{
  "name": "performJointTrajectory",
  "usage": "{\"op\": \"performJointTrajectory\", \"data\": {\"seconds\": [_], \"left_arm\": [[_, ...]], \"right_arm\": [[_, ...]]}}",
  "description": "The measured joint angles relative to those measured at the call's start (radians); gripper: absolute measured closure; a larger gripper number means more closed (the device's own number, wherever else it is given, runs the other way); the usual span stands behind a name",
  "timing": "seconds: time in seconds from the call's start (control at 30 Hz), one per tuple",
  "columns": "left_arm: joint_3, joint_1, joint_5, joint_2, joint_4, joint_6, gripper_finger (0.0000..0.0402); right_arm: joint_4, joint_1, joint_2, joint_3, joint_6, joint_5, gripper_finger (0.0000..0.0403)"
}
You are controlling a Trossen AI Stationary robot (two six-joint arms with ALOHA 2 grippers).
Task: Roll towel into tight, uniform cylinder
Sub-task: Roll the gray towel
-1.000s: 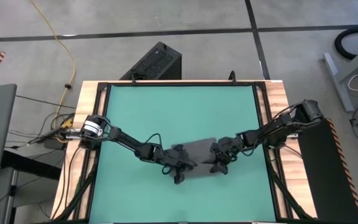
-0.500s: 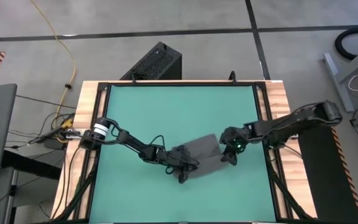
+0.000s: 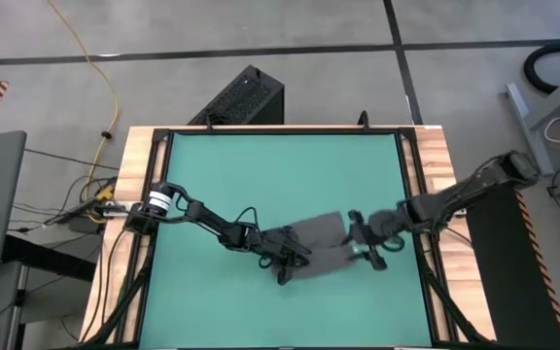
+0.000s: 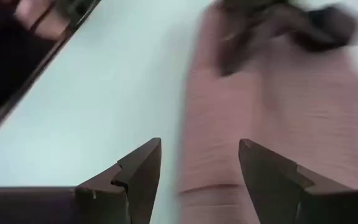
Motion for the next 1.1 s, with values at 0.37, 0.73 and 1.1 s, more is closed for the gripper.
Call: {"op": "performJointTrajectory", "data": {"seconds": [0.37, 0.73, 1.1], "left_arm": [[-0.002, 0.006, 0.009, 0.003, 0.051, -0.018, 0.0401], [-0.002, 0.009, 0.031, 0.003, 0.095, -0.019, 0.0401], [-0.007, 0.024, 0.112, -0.226, -0.23, 0.076, 0.0358]], "right_arm": [[0.147, 0.277, 0.176, -0.002, -0.126, 0.357, 0.0163], [0.172, 0.317, 0.421, 0.0, -0.059, 0.586, 0.0179], [0.127, 0.299, 0.401, 0.0, 0.295, 0.465, 0.0322]]}}
